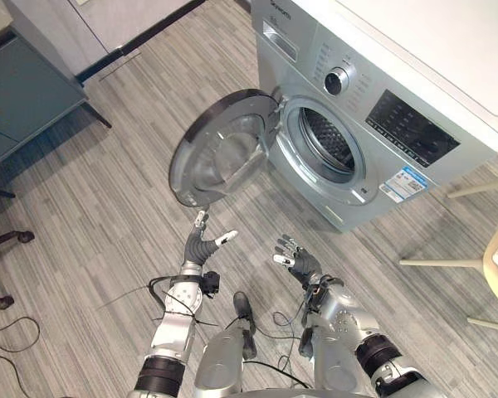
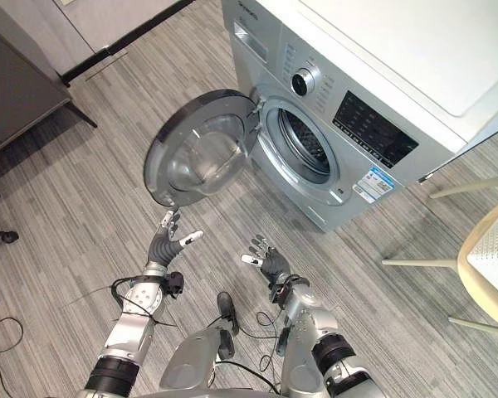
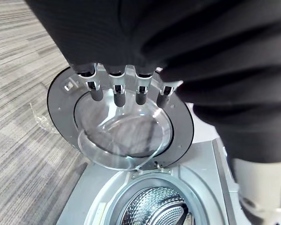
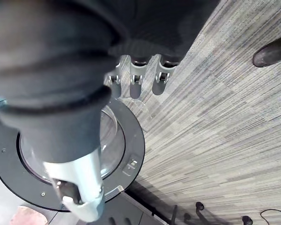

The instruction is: Pick up the laundry basket with both hands and put the clothes into the washing machine.

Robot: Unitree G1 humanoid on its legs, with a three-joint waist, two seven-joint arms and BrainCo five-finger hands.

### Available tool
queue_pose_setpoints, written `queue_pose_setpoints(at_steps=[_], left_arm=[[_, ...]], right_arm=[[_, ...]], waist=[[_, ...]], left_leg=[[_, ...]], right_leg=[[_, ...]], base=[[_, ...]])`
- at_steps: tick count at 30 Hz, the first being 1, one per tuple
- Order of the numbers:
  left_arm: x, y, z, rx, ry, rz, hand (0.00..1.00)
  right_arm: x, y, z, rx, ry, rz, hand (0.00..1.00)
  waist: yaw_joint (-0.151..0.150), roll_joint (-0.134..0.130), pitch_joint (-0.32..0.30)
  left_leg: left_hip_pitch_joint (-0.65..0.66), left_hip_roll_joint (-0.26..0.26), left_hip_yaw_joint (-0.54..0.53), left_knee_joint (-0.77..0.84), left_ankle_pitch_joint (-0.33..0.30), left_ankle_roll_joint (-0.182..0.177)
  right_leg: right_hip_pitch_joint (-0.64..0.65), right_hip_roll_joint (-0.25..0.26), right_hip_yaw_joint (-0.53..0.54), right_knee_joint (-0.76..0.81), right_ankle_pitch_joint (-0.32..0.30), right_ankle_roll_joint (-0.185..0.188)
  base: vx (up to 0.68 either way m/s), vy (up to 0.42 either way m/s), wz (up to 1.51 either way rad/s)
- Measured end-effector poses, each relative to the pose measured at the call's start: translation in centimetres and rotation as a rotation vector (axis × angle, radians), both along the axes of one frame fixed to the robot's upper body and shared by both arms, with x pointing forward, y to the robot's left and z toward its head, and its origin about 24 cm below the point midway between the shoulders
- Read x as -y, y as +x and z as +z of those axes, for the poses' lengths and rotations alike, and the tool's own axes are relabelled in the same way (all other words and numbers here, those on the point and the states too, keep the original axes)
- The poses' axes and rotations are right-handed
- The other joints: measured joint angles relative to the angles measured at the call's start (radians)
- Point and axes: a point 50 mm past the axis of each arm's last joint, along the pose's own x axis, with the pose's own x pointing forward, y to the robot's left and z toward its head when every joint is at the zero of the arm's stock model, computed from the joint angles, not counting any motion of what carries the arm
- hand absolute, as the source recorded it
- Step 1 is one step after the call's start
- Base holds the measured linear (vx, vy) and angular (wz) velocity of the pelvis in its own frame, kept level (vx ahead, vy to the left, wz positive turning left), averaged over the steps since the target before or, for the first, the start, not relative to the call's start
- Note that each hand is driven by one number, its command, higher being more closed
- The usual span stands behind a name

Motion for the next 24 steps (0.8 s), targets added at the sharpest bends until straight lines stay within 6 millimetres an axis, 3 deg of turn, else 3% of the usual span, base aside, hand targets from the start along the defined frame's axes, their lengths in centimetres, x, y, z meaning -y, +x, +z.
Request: queue_pose_setpoints(at_steps=[2,5,7,9,12,15,18,20,21,22,23,24], left_arm=[[-0.6,1.2,-1.0,-0.058,0.044,-0.019,0.0],[-2.9,4.3,-1.3,-0.16,0.155,-0.02,0.0],[-6.0,7.0,0.5,-0.197,0.246,0.048,0.0],[-9.1,9.2,3.8,-0.186,0.322,0.132,0.0],[-11.1,11.2,8.2,-0.129,0.371,0.221,0.0],[-10.7,11.7,9.3,-0.089,0.363,0.242,0.0],[-9.1,11.0,7.7,-0.065,0.281,0.24,0.0],[-7.7,9.3,4.8,-0.091,0.228,0.22,0.0],[-6.9,7.7,2.2,-0.141,0.154,0.228,0.0],[-6.5,6.9,0.9,-0.172,0.111,0.232,0.0],[-5.8,4.8,-1.8,-0.241,0.044,0.245,0.0],[-4.8,2.6,-4.3,-0.312,-0.016,0.247,0.0]], right_arm=[[-0.4,0.0,0.0,0.006,-0.015,0.017,0.0],[-1.2,-0.3,-0.1,0.014,-0.067,0.064,0.0],[-1.7,-0.6,-0.2,0.021,-0.102,0.092,0.0],[-1.9,-0.6,-0.1,0.029,-0.098,0.091,0.0],[-1.2,-0.7,-0.4,0.018,-0.12,0.071,0.0],[-0.4,-1.4,-1.5,-0.03,-0.119,0.02,0.0],[0.9,-2.9,-3.0,-0.113,-0.082,-0.126,0.0],[2.7,-4.2,-4.1,-0.18,-0.087,-0.261,0.0],[4.2,-4.5,-4.3,-0.2,-0.089,-0.346,0.0],[4.9,-4.5,-4.3,-0.205,-0.093,-0.387,0.0],[6.2,-4.3,-4.1,-0.205,-0.094,-0.46,0.0],[7.6,-4.0,-3.3,-0.177,-0.085,-0.543,0.0]], waist=[[-0.004,-0.003,0.001],[-0.006,-0.037,0.02],[-0.009,-0.087,0.047],[-0.023,-0.126,0.055],[-0.037,-0.14,0.062],[-0.04,-0.14,0.076],[-0.042,-0.135,0.097],[-0.039,-0.132,0.107],[-0.039,-0.122,0.114],[-0.035,-0.118,0.118],[-0.032,-0.114,0.128],[-0.048,-0.107,0.139]], left_leg=[[-0.021,0.001,0.014,0.007,0.001,0.001],[-0.069,0.018,0.03,0.05,0.0,0.003],[-0.088,0.039,0.027,0.09,-0.003,-0.002],[-0.132,0.059,0.025,0.134,-0.018,-0.003],[-0.19,0.069,0.017,0.182,-0.033,0.002],[-0.196,0.085,0.009,0.232,-0.059,-0.001],[-0.2,0.128,0.006,0.362,-0.137,-0.005],[-0.191,0.16,0.039,0.463,-0.2,0.001],[-0.178,0.187,0.081,0.516,-0.235,0.01],[-0.167,0.204,0.114,0.539,-0.256,0.014],[-0.137,0.238,0.18,0.579,-0.299,0.021],[-0.118,0.268,0.233,0.604,-0.33,0.035]], right_leg=[[-0.026,0.0,0.013,0.001,0.008,-0.001],[-0.072,0.01,0.033,0.009,0.023,-0.014],[-0.08,0.021,0.033,0.025,0.024,-0.016],[-0.116,0.028,0.035,0.046,0.021,-0.019],[-0.166,0.026,0.036,0.081,0.016,-0.024],[-0.173,0.024,0.034,0.134,-0.012,-0.029],[-0.181,0.025,0.044,0.252,-0.085,-0.035],[-0.197,0.034,0.089,0.334,-0.119,-0.024],[-0.206,0.051,0.136,0.352,-0.118,-0.018],[-0.209,0.065,0.169,0.351,-0.111,-0.009],[-0.211,0.098,0.231,0.327,-0.085,0.004],[-0.205,0.089,0.21,0.295,-0.09,0.006]], base=[[-0.02,0.02,-0.24],[-0.03,-0.013,-0.19],[-0.06,-0.049,-0.06],[-0.1,-0.036,-0.07],[-0.11,0.004,-0.02],[-0.05,0.011,0.01],[-0.05,0.021,-0.16],[-0.03,0.091,-0.66],[-0.01,0.106,-1.02],[-0.04,0.205,-1.67],[-0.05,0.208,-1.82],[-0.06,0.262,-1.97]])
